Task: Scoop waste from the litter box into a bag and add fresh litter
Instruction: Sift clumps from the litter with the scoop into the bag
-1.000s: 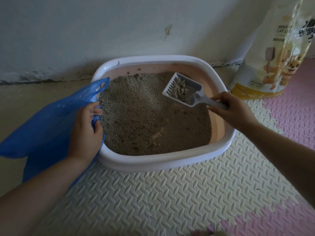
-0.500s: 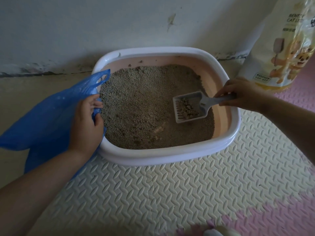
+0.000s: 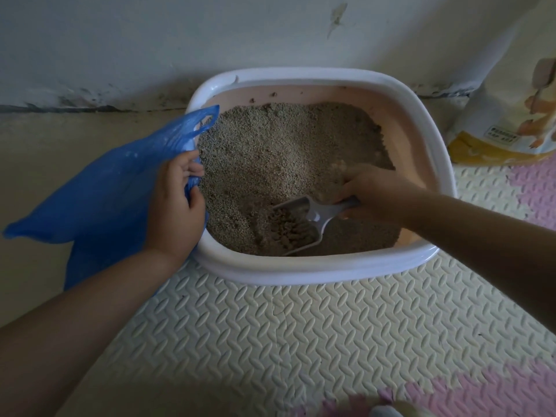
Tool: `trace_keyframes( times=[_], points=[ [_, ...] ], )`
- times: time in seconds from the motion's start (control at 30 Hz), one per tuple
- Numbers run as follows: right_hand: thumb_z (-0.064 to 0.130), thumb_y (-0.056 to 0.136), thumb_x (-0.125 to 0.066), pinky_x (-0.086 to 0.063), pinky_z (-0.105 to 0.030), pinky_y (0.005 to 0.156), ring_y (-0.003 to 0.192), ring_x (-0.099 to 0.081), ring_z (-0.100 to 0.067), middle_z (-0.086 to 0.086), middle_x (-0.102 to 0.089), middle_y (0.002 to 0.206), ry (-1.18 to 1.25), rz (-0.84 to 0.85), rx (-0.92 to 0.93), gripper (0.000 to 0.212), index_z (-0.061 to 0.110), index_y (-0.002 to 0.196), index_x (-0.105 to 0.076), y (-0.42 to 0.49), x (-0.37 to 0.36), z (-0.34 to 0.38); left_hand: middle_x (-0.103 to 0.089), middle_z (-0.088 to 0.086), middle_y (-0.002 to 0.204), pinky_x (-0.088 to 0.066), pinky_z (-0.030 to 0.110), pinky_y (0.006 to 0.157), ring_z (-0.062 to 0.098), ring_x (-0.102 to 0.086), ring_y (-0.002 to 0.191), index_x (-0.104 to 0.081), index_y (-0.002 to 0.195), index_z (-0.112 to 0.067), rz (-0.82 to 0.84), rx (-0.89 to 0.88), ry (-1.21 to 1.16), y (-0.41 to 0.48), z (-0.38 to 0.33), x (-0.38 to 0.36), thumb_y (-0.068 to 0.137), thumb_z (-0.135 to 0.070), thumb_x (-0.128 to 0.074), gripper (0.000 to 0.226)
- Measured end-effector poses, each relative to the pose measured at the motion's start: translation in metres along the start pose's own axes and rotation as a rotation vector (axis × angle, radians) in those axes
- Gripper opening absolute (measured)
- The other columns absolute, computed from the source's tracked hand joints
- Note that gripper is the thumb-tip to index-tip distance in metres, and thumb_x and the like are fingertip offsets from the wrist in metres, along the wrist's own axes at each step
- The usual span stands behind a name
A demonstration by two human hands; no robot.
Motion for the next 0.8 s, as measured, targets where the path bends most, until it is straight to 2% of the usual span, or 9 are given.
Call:
trace_keyframes(
  times=[0.1, 0.2, 0.33, 0.4, 0.5, 0.67, 0.8],
  points=[
    [0.032, 0.082, -0.068, -0.031, -0.026, 0.066, 0.088, -0.037, -0.010, 0.008, -0.040, 0.086, 0.026, -0.059, 0.004, 0.027, 0.030, 0.108, -0.070, 0.007, -0.013, 0.025, -0.048, 0.000, 0.112, -0.044, 0.036, 0.101, 0.017, -0.053, 0.111, -0.046, 0.127, -0.009, -0.005, -0.002, -0.009, -0.001, 0.001, 0.000, 0.086, 0.013, -0.046, 0.047],
    [0.031, 0.085, -0.064, -0.038, -0.029, 0.066, 0.089, -0.036, -0.011, 0.006, -0.042, 0.085, 0.106, -0.099, 0.002, 0.024, 0.030, 0.108, -0.069, 0.019, -0.027, 0.050, -0.049, 0.002, 0.111, -0.044, 0.038, 0.101, 0.018, -0.054, 0.110, -0.046, 0.127, -0.010, -0.013, -0.003, -0.025, 0.000, 0.002, -0.001, 0.085, 0.014, -0.045, 0.048],
    [0.028, 0.087, -0.060, -0.041, -0.031, 0.070, 0.094, -0.044, -0.016, 0.007, -0.044, 0.086, 0.222, -0.115, -0.055, 0.021, 0.027, 0.104, -0.070, 0.039, -0.040, 0.054, -0.052, 0.008, 0.113, -0.044, 0.039, 0.101, 0.019, -0.054, 0.112, -0.045, 0.128, -0.015, -0.006, 0.014, -0.036, -0.001, 0.004, -0.001, 0.087, 0.012, -0.046, 0.049],
    [0.031, 0.088, -0.060, -0.044, -0.036, 0.077, 0.097, -0.045, -0.018, 0.007, -0.045, 0.088, 0.239, -0.094, -0.046, 0.022, 0.027, 0.108, -0.068, 0.046, -0.050, 0.051, -0.053, 0.009, 0.114, -0.044, 0.038, 0.102, 0.019, -0.053, 0.112, -0.045, 0.128, -0.015, -0.004, 0.025, -0.037, -0.001, 0.004, -0.001, 0.087, 0.011, -0.046, 0.048],
    [0.034, 0.087, -0.063, -0.044, -0.038, 0.081, 0.095, -0.047, -0.017, 0.005, -0.055, 0.093, 0.306, -0.108, -0.051, 0.024, 0.026, 0.109, -0.067, 0.054, -0.055, 0.048, -0.052, 0.006, 0.114, -0.043, 0.037, 0.102, 0.019, -0.053, 0.113, -0.045, 0.129, -0.013, -0.003, 0.029, -0.029, -0.001, 0.003, -0.001, 0.087, 0.011, -0.046, 0.048],
    [0.032, 0.086, -0.066, -0.036, -0.029, 0.068, 0.079, -0.050, -0.014, 0.006, -0.056, 0.084, 0.382, -0.158, -0.075, 0.021, 0.023, 0.104, -0.070, 0.056, -0.041, 0.031, -0.052, 0.008, 0.114, -0.042, 0.029, 0.102, 0.016, -0.052, 0.112, -0.046, 0.129, -0.011, 0.007, 0.044, -0.006, -0.001, 0.001, 0.000, 0.087, 0.012, -0.045, 0.047],
    [0.033, 0.084, -0.068, -0.031, -0.030, 0.075, 0.083, -0.048, -0.017, 0.010, -0.054, 0.086, 0.341, -0.266, -0.097, 0.028, 0.021, 0.109, -0.070, 0.036, -0.031, 0.008, -0.052, 0.007, 0.114, -0.042, 0.029, 0.102, 0.016, -0.052, 0.112, -0.046, 0.130, -0.008, 0.000, 0.031, 0.007, -0.001, 0.000, 0.001, 0.086, 0.013, -0.044, 0.048]
  ],
)
Point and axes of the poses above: each hand's wrist, its own y-axis towards the middle knuckle, its own x-axis out of the back of the hand, z = x × y, the point moved 3 cm from there along y, towards the middle knuckle
